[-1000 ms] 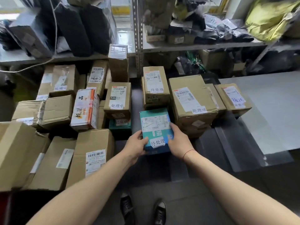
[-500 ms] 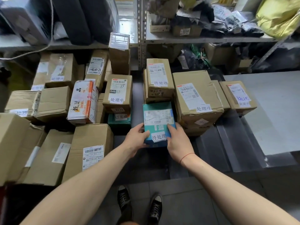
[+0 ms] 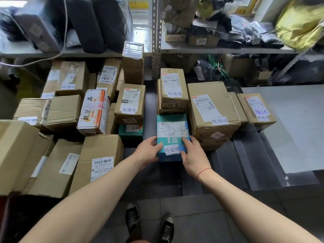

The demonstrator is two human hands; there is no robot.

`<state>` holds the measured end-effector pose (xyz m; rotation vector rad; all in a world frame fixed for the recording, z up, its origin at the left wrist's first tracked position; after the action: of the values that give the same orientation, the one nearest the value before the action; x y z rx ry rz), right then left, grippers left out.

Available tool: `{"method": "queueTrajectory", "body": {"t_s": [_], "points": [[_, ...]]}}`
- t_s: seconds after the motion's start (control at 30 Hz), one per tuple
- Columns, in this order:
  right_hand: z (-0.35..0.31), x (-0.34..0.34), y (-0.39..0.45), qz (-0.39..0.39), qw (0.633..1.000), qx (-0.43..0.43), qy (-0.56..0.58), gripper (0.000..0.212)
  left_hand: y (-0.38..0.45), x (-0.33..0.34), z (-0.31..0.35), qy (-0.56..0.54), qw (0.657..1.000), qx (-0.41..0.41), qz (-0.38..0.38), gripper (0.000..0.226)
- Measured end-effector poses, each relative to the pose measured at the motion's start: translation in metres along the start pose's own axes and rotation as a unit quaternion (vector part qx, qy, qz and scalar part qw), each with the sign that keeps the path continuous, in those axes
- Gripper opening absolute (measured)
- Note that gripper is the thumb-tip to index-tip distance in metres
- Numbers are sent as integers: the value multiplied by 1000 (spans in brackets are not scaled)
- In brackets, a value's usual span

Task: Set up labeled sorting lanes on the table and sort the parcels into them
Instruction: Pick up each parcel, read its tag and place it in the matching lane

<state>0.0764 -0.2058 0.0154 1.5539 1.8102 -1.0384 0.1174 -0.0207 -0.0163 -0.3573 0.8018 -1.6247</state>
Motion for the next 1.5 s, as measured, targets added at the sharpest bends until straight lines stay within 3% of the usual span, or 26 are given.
{"method": "queueTrajectory", "body": {"t_s": [0.2, 0.33, 0.6, 0.83, 1.03, 1.5], "points": [[4, -14, -9, 20, 999, -14, -32, 52, -35, -28, 5, 122, 991, 38, 35, 42], [-5, -21, -13, 68, 991, -56, -103, 45, -72, -57, 7, 231, 963, 94, 104, 37], [-65, -6, -4, 57, 981, -171, -70, 42, -132, -127, -4, 254, 927, 136, 242, 35], [-140, 33, 1, 27, 971, -225, -79, 41, -133, -201, -38, 295, 904, 128, 281, 41], [-188, 84, 2, -12, 975, -198, -97, 36, -115, -246, -68, 325, 905, 139, 235, 40], [-202, 150, -13, -56, 993, -73, -78, 74, -74, -266, -114, 311, 934, 141, 102, 56]]}}
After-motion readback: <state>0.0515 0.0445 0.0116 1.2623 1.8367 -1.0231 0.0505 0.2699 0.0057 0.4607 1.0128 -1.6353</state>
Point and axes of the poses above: each hand's wrist, its own y-axis towards the middle knuckle, its own x-axis out of the palm, z = x × y, the point moved 2 cm from there along y, towards the middle knuckle, and after that the axes turned 7 degrees about -x, right-handed, at the moved point
